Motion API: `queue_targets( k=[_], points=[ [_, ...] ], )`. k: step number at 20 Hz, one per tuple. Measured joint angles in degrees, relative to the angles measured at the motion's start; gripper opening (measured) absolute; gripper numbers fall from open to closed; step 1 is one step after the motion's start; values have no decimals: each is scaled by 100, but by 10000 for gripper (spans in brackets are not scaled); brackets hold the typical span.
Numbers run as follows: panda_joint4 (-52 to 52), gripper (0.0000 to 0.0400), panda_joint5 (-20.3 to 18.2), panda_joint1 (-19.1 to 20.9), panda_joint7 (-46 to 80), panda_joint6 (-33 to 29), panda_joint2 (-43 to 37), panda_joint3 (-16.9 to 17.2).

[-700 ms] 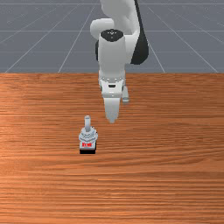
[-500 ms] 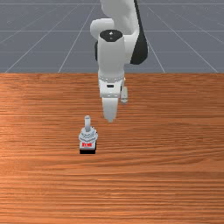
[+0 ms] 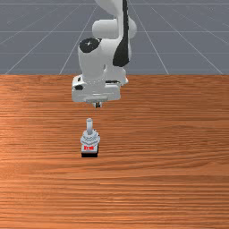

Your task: Turn on the trigger

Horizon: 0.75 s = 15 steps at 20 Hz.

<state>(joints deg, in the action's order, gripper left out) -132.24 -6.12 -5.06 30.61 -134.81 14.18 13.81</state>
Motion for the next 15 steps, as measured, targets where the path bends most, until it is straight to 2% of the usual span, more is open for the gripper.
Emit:
queue_targets(
  k=[5, 9, 12, 15],
  points=[
    [152, 1, -262, 6, 323, 70, 435, -51],
    [676, 0, -369, 76, 303, 153, 782, -83],
    [1551, 0, -447, 177, 272, 373, 1212, -116],
    [2771, 3, -486, 322, 319, 848, 1841, -116]
  ],
)
